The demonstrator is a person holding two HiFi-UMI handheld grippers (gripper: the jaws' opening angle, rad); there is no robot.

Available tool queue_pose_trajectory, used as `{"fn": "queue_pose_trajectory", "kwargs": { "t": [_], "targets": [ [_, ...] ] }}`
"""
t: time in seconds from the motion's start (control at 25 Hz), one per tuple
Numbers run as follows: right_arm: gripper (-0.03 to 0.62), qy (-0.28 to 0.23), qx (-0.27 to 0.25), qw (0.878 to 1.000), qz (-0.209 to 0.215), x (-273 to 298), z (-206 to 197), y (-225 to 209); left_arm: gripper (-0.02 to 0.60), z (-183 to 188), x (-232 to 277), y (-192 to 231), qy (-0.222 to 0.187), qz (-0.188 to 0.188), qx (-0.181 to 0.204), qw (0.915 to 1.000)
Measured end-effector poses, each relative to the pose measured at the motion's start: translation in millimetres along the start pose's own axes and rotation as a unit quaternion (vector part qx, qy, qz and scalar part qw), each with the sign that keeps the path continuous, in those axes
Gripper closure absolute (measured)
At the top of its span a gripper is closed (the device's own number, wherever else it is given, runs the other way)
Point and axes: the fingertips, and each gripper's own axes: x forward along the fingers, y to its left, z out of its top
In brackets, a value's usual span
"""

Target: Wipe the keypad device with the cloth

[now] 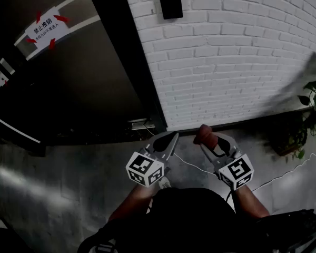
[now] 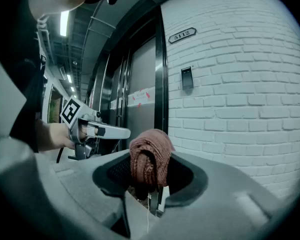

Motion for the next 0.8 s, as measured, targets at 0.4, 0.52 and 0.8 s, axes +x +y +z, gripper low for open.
{"fn": "queue_pose_trajectory", "kwargs": {
  "t": [0.4,0.52,0.8],
  "targets": [
    [0.448,-0.001,-0.003,1.000,-0.031,67,21,-2,0.565,21,-1,75,-0.003,-0.023,0.003,0.9997],
    [0.448,-0.004,0.001,0.999,-0.048,86,26,1,0.565,24,-3,92,0.007,-0.046,0.008,0.9989],
    [0.448,0.003,-0.005,0.997,-0.077,121,37,9,0.565,26,-7,134,0.016,-0.072,0.007,0.9973]
  ]
}}
